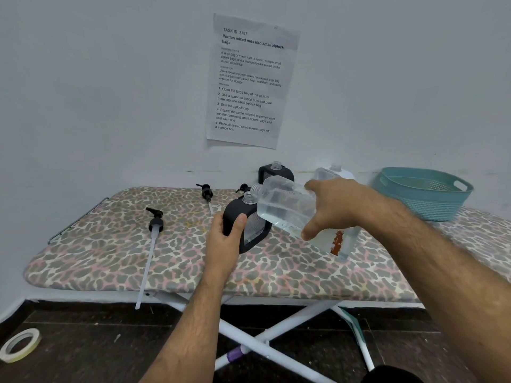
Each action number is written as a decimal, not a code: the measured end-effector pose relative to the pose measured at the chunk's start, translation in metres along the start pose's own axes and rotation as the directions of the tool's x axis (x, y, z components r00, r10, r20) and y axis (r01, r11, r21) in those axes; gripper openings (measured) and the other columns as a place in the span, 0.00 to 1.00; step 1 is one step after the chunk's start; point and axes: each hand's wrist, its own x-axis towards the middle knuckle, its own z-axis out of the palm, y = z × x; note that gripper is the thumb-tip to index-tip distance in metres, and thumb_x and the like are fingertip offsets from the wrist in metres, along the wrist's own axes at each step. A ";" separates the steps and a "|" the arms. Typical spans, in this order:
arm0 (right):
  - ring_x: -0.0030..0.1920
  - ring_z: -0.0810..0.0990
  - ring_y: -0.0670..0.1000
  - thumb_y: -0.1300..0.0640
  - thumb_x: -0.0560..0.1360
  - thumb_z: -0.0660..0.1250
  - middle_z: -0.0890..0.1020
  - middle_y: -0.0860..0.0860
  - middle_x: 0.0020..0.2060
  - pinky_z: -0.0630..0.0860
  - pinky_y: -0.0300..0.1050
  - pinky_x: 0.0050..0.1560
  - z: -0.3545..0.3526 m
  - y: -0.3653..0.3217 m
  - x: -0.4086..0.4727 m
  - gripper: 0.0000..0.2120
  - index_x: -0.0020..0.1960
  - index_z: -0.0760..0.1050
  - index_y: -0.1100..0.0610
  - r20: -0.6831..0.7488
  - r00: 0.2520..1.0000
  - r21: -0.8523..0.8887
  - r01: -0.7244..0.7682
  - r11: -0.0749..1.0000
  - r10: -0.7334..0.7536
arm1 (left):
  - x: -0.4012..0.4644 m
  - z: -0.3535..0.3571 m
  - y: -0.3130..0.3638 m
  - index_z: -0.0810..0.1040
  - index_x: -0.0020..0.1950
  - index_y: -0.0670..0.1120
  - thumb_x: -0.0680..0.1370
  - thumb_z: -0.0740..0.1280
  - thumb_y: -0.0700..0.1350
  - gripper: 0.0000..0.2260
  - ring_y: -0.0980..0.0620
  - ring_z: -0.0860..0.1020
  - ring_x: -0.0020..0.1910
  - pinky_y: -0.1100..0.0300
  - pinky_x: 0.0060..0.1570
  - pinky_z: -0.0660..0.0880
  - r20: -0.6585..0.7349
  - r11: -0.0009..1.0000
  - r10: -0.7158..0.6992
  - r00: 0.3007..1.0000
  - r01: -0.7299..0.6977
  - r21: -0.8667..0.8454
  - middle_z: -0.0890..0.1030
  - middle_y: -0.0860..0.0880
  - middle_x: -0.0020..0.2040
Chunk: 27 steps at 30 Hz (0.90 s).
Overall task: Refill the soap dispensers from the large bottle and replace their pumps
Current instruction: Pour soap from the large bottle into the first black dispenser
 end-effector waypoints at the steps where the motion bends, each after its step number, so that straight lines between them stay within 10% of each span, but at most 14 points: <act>1: 0.49 0.73 0.49 0.35 0.61 0.77 0.73 0.42 0.42 0.78 0.49 0.53 0.000 0.000 0.000 0.49 0.75 0.61 0.49 -0.002 1.000 -0.003 0.000 1.000 0.000 | 0.000 0.000 0.000 0.74 0.54 0.60 0.76 0.66 0.58 0.09 0.53 0.80 0.56 0.49 0.60 0.78 -0.003 1.000 -0.001 1.000 0.001 0.001 0.81 0.54 0.56; 8: 0.56 0.76 0.51 0.36 0.62 0.77 0.78 0.47 0.56 0.76 0.48 0.54 0.000 0.000 0.000 0.49 0.75 0.61 0.49 -0.002 1.000 -0.002 0.002 1.000 -0.002 | 0.000 0.000 0.000 0.73 0.53 0.61 0.75 0.66 0.59 0.09 0.53 0.79 0.58 0.52 0.58 0.77 -0.003 1.000 -0.003 1.000 0.003 0.009 0.80 0.54 0.56; 20: 0.50 0.73 0.49 0.35 0.62 0.77 0.76 0.45 0.53 0.78 0.48 0.53 0.000 0.000 0.000 0.47 0.74 0.62 0.49 0.003 1.000 -0.009 0.000 1.000 0.000 | -0.002 0.000 0.002 0.73 0.66 0.48 0.74 0.65 0.61 0.25 0.51 0.79 0.59 0.48 0.61 0.76 -0.021 0.999 -0.026 0.999 0.027 0.035 0.80 0.50 0.59; 27: 0.53 0.75 0.50 0.36 0.62 0.77 0.76 0.45 0.50 0.77 0.48 0.53 0.000 -0.002 -0.001 0.49 0.75 0.61 0.49 0.005 1.000 0.005 -0.007 1.000 0.007 | -0.001 0.000 0.001 0.74 0.64 0.50 0.78 0.66 0.56 0.17 0.52 0.80 0.58 0.51 0.59 0.78 -0.022 0.999 -0.030 0.999 0.031 0.024 0.81 0.51 0.57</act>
